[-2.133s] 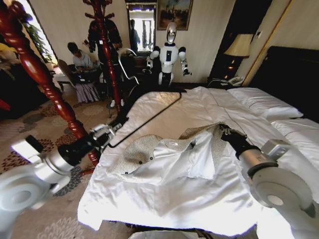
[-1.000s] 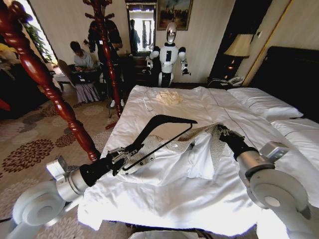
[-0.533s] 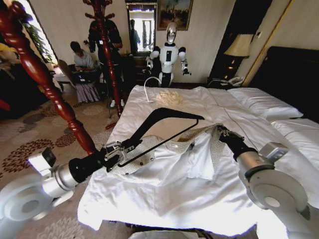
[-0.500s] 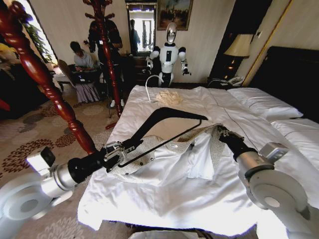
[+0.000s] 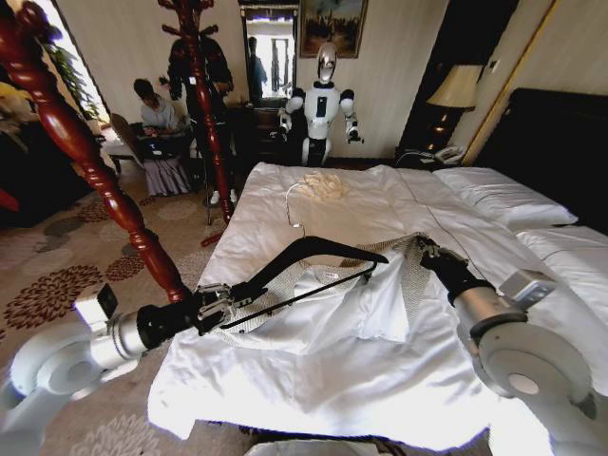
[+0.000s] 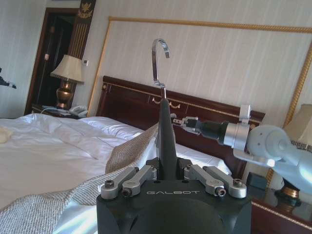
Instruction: Pick up the clothes from the bed and hang them on the clothes hanger.
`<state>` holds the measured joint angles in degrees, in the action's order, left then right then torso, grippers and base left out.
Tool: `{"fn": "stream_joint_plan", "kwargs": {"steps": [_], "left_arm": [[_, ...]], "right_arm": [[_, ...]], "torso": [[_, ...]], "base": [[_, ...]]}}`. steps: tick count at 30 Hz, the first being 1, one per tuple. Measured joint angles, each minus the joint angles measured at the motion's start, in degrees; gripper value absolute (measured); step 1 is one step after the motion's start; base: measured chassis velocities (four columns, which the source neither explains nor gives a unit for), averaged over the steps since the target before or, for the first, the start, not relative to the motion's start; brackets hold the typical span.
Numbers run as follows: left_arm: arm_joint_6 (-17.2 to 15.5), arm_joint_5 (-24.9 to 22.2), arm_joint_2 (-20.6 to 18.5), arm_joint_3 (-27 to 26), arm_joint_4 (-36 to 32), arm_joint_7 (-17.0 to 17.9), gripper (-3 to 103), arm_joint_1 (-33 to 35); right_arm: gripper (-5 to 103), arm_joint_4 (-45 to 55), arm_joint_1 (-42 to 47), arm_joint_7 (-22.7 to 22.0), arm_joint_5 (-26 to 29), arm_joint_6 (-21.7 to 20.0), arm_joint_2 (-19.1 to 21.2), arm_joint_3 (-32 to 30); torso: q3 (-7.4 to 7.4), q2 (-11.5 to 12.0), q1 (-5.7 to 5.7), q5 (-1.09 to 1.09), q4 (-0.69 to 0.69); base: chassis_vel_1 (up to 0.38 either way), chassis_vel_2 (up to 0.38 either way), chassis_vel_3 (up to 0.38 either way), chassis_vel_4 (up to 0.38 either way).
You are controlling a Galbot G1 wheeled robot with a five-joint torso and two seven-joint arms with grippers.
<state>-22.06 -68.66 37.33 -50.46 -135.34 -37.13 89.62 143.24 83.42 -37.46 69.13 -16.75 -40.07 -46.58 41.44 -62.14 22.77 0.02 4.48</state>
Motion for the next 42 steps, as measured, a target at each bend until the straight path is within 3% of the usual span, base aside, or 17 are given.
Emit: {"fn": "stream_joint_plan", "kwargs": {"steps": [4,6,9,24,32,42], "left_arm": [[1.27,5.32,1.72,4.05,1.14,1.09,18,-1.36],[1.41,5.76,2.08,4.71,1.34,1.68,18,-1.66],[2.19,7.47,4.30,8.34,2.48,3.70,18,-2.59],[3.33,12.61,5.38,15.68,7.39,2.56,18,-5.20],[5.58,16.70,12.58,22.44,9.53,7.97,18,-8.07],[7.35,20.02,18.81,26.42,14.17,10.63,18,-11.15]], "right_arm": [[0,0.00,0.35,-0.09,1.11,0.05,-0.01,0.12],[0,0.00,0.38,0.04,1.37,0.18,-0.03,0.10],[0,0.00,0.29,2.96,0.72,2.29,-0.05,0.09],[0,0.00,-0.76,5.10,0.62,4.14,-0.54,1.12],[0,0.00,-0.78,8.67,-1.52,5.85,-1.53,2.30],[0,-0.01,-0.09,13.31,-0.34,8.97,-2.09,4.05]], "torso": [[0.00,0.00,0.00,0.00,-0.01],[0.00,0.00,0.00,0.00,0.00],[0.00,0.00,0.00,-0.01,-0.01],[0.00,0.00,0.00,0.00,-0.01],[0.00,0.00,0.00,0.00,0.00],[0.00,0.00,0.00,0.00,0.00]], "base": [[0.000,0.000,0.000,0.000],[0.000,0.000,0.000,0.000],[0.000,0.000,0.000,0.000],[0.000,0.000,0.000,0.000],[0.000,0.000,0.000,0.000],[0.000,0.000,0.000,0.000]]}}
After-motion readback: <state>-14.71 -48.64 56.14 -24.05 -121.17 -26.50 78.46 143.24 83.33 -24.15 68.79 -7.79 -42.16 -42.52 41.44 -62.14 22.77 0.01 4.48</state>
